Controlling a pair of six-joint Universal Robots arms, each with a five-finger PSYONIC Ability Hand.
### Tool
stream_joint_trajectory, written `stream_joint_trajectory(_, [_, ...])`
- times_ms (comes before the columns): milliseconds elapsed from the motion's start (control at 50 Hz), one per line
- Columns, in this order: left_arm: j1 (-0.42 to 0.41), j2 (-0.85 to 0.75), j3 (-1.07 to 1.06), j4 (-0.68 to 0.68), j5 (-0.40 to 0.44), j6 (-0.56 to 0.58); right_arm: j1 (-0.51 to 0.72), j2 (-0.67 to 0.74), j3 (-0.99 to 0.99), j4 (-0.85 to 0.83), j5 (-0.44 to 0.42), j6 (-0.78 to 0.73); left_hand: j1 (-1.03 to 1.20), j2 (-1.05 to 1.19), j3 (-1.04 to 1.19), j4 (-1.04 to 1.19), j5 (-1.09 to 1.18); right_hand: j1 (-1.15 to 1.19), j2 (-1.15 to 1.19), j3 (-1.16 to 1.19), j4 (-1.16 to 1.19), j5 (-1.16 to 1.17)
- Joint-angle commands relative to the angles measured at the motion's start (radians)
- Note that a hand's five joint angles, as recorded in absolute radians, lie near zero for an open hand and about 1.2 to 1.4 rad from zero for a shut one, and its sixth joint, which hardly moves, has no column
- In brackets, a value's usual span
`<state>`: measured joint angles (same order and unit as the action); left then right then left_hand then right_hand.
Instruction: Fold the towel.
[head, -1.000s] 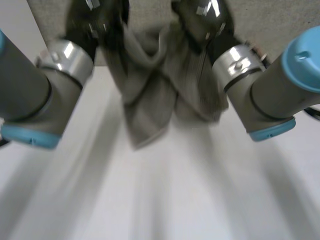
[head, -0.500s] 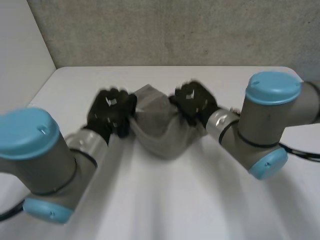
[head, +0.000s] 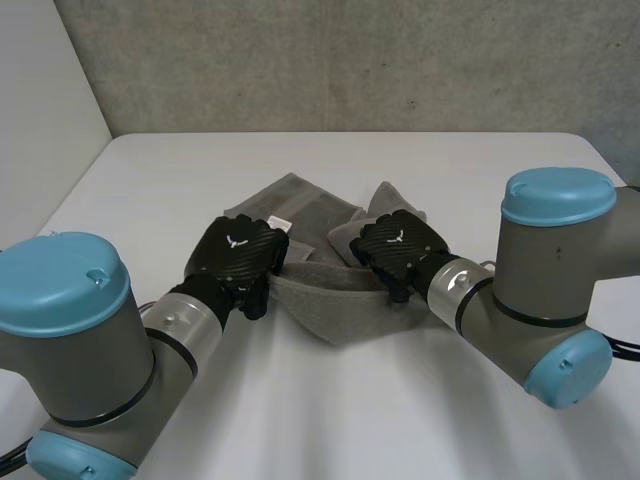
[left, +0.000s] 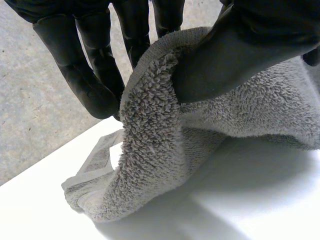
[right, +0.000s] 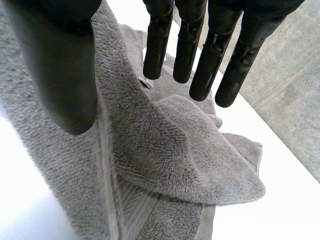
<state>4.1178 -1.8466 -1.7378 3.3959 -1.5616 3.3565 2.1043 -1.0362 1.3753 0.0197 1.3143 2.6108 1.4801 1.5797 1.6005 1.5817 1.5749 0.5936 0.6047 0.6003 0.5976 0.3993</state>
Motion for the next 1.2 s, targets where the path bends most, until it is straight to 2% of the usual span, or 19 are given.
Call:
stream_joint_trajectory(20, [-0.001,0.000,-0.009,-0.003,-0.003,0.001,-0.012,-0.005,0.027,0.005,0.019,0.003,-0.084,-0.183,-0.204,-0.185,-0.353,0.017,0.006,0.010,0.013,0.037])
stream_joint_trajectory(220, [0.012,-0.008,-0.011,-0.003,-0.001,0.001,-0.104,-0.045,0.105,0.006,0.034,0.008,-0.084,-0.183,-0.204,-0.185,-0.353,0.035,0.023,0.028,0.031,0.054])
stream_joint_trajectory(320, [0.013,-0.011,-0.009,-0.003,0.000,0.000,-0.158,-0.122,0.197,0.003,0.023,0.021,-0.084,-0.183,-0.204,-0.185,-0.353,0.026,0.015,0.019,0.022,0.045])
stream_joint_trajectory(480, [0.015,-0.016,0.006,-0.001,0.000,-0.002,-0.234,-0.159,0.311,-0.004,-0.012,0.121,-0.084,-0.183,-0.204,-0.185,-0.353,0.008,-0.003,0.001,0.004,0.028])
stream_joint_trajectory(520, [0.015,-0.014,0.009,0.000,0.002,0.000,-0.277,-0.156,0.332,-0.018,-0.061,0.150,-0.084,-0.183,-0.204,-0.185,-0.353,0.023,0.012,0.016,0.019,0.042])
stream_joint_trajectory(680, [0.015,-0.014,0.015,0.000,0.002,-0.003,-0.326,-0.088,0.321,-0.043,-0.139,0.245,-0.084,-0.183,-0.204,-0.185,-0.353,0.043,0.032,0.037,0.039,0.063])
stream_joint_trajectory(960, [0.013,-0.016,0.014,-0.001,0.003,-0.008,-0.317,0.013,0.251,-0.083,-0.145,0.313,-0.084,-0.183,-0.204,-0.185,-0.353,0.120,0.109,0.113,0.116,0.139])
stream_joint_trajectory(1020, [0.013,-0.016,0.014,0.000,0.003,-0.009,-0.319,0.030,0.238,-0.090,-0.145,0.327,-0.084,-0.183,-0.204,-0.185,-0.353,0.205,0.194,0.198,0.201,0.225])
stream_joint_trajectory(1060, [0.012,-0.014,0.014,0.000,0.003,-0.009,-0.320,0.033,0.223,-0.092,-0.145,0.337,-0.084,-0.183,-0.204,-0.185,-0.353,0.415,0.404,0.408,0.411,0.435])
stream_joint_trajectory(1080, [0.012,-0.014,0.014,0.000,0.003,-0.009,-0.320,0.033,0.223,-0.092,-0.145,0.337,-0.084,-0.183,-0.204,-0.185,-0.353,0.416,0.405,0.409,0.412,0.436])
stream_joint_trajectory(1100, [0.012,-0.016,0.014,-0.001,0.003,-0.009,-0.319,0.036,0.214,-0.090,-0.145,0.345,-0.084,-0.183,-0.204,-0.185,-0.353,0.617,0.606,0.610,0.613,0.636])
stream_joint_trajectory(1120, [0.012,-0.016,0.014,-0.001,0.003,-0.009,-0.319,0.036,0.214,-0.090,-0.145,0.345,-0.084,-0.183,-0.204,-0.185,-0.353,0.619,0.608,0.612,0.615,0.638])
stream_joint_trajectory(1140, [0.012,-0.014,0.014,-0.001,0.003,-0.009,-0.319,0.038,0.208,-0.090,-0.145,0.353,-0.084,-0.183,-0.204,-0.185,-0.353,0.790,0.779,0.783,0.786,0.810])
stream_joint_trajectory(1200, [0.012,-0.014,0.014,0.000,0.002,-0.009,-0.323,0.038,0.203,-0.089,-0.147,0.368,-0.084,-0.183,-0.204,-0.185,-0.353,0.803,0.792,0.796,0.799,0.822])
